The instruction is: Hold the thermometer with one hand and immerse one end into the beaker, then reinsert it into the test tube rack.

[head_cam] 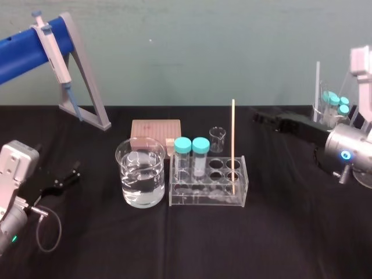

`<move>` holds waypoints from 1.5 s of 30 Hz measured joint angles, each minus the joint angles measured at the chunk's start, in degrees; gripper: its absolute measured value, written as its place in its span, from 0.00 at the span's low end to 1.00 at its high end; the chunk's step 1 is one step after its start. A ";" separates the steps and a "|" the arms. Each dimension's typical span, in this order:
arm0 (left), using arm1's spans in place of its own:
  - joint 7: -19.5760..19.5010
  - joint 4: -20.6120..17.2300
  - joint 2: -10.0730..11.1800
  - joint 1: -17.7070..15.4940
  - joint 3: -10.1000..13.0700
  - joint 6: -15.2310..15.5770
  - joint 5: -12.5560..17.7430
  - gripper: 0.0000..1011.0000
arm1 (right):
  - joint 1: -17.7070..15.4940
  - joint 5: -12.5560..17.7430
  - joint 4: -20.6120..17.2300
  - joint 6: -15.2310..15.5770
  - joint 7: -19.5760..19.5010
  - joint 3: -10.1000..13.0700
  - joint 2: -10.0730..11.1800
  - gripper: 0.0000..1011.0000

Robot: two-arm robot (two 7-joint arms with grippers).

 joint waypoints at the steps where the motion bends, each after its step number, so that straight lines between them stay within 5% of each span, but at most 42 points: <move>1: 0.00 0.00 0.00 0.00 0.00 0.00 0.00 0.99 | 1.70 0.43 1.36 1.88 0.57 -0.94 0.02 0.99; 10: 0.00 0.00 0.00 0.00 0.00 0.00 0.00 0.99 | 10.29 -0.87 9.13 7.05 4.25 -7.65 -0.20 0.99; 21: 0.00 0.00 0.00 0.00 0.00 0.00 0.00 0.99 | 15.01 -2.55 15.57 6.49 7.03 -13.20 -2.02 0.99; 45: 0.00 0.00 0.00 0.00 0.00 0.00 0.00 0.99 | 19.23 -3.90 22.58 4.01 8.66 -17.14 -4.75 0.99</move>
